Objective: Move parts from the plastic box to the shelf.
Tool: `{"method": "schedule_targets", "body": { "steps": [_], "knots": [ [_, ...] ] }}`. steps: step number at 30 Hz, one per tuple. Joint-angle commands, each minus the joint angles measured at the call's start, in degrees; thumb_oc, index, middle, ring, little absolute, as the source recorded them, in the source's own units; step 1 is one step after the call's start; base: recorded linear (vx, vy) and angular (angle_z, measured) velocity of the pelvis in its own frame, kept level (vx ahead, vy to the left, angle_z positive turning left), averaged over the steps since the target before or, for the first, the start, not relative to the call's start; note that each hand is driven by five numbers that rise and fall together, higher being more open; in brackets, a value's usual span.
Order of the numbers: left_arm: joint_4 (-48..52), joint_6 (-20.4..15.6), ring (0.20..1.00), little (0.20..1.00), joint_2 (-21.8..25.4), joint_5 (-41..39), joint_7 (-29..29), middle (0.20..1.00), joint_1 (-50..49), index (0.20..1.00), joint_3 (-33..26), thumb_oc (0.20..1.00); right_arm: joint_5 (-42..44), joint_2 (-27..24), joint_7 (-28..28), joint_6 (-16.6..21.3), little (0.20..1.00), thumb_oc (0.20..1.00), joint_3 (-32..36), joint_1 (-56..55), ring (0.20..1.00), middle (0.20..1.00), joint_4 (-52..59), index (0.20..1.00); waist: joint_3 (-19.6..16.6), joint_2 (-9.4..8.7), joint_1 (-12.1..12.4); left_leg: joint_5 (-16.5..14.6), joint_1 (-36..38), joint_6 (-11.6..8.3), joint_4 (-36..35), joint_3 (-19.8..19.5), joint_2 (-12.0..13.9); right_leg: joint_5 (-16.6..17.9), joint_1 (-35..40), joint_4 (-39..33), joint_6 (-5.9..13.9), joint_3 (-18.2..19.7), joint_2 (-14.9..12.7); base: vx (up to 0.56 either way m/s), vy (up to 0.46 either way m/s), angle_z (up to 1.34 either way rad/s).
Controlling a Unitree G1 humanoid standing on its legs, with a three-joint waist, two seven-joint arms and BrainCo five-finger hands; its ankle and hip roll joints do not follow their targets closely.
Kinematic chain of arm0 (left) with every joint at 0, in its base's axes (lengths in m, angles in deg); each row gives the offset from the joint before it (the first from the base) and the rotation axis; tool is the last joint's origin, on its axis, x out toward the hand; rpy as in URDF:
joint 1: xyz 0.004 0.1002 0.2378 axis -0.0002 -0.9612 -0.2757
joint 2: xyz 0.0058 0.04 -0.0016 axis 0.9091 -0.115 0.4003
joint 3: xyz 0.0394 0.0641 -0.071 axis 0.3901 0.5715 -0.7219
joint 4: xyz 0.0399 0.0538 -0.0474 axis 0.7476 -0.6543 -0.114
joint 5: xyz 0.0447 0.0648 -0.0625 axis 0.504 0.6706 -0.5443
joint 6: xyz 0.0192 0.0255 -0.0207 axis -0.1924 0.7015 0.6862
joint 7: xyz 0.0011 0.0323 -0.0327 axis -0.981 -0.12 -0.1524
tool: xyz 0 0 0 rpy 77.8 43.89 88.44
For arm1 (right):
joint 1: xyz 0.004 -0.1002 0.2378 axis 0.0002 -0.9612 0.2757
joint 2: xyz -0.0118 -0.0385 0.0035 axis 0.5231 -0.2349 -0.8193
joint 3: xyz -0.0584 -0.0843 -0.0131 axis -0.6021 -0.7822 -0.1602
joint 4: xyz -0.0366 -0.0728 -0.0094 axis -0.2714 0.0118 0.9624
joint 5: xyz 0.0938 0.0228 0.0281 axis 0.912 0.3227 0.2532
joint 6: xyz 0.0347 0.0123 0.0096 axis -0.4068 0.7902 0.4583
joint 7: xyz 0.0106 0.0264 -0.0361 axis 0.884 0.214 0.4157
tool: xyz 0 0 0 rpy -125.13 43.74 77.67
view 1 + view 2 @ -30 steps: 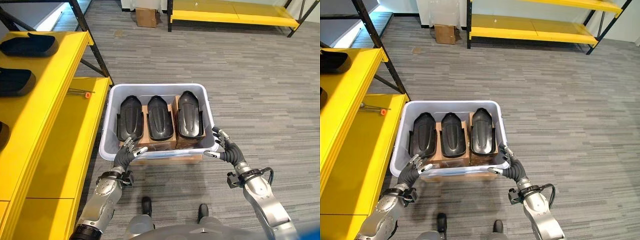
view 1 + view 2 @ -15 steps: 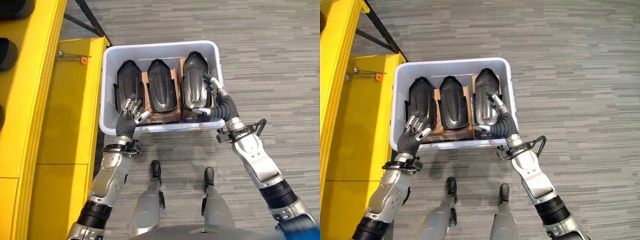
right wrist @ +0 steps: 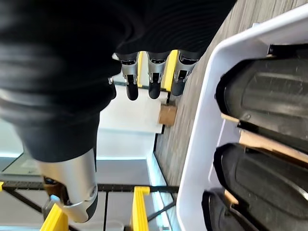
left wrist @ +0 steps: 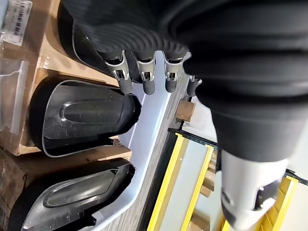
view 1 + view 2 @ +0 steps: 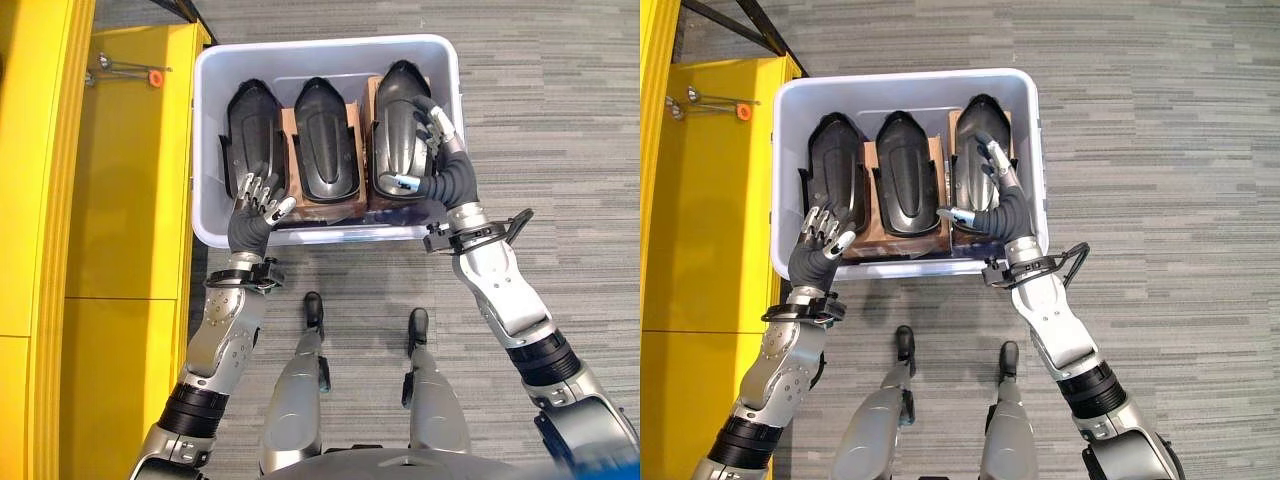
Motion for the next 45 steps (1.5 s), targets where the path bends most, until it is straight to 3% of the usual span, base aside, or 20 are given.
{"method": "schedule_targets", "body": {
  "steps": [1,14,45],
  "knots": [
    [6.03,-3.56,1.000,1.000,2.19,-0.52,-0.70,1.000,0.37,1.000,-0.82,1.000,-2.64,1.19,2.67,2.22,1.000,1.000,2.43,3.37,1.000,1.000,0.47,1.000,-4.11,-0.40,0.60,-0.91,1.05,-2.63,3.56,-1.15,3.88,6.40,-5.56,4.58,-0.14,3.49,-2.36,0.00,0.000,0.00],
    [5.17,-3.54,1.000,1.000,2.27,-0.53,-1.52,1.000,0.84,1.000,0.69,1.000,-9.50,2.09,8.62,-0.39,1.000,1.000,5.20,5.16,1.000,1.000,-3.43,1.000,-3.41,0.42,0.68,-0.71,-0.47,-2.64,3.94,-1.58,3.72,6.32,-7.04,5.12,-0.31,3.58,-2.30,0.00,0.000,0.00],
    [5.62,-4.71,1.000,1.000,2.33,-1.53,-2.49,1.000,1.66,1.000,2.70,1.000,-8.68,3.99,13.35,-2.46,1.000,1.000,5.81,7.19,1.000,1.000,-15.35,1.000,-2.36,2.37,1.09,-0.33,-3.30,-2.57,4.14,-1.54,3.24,6.47,-10.56,6.10,-0.41,4.25,-2.14,0.00,0.001,0.00]
  ]
}}
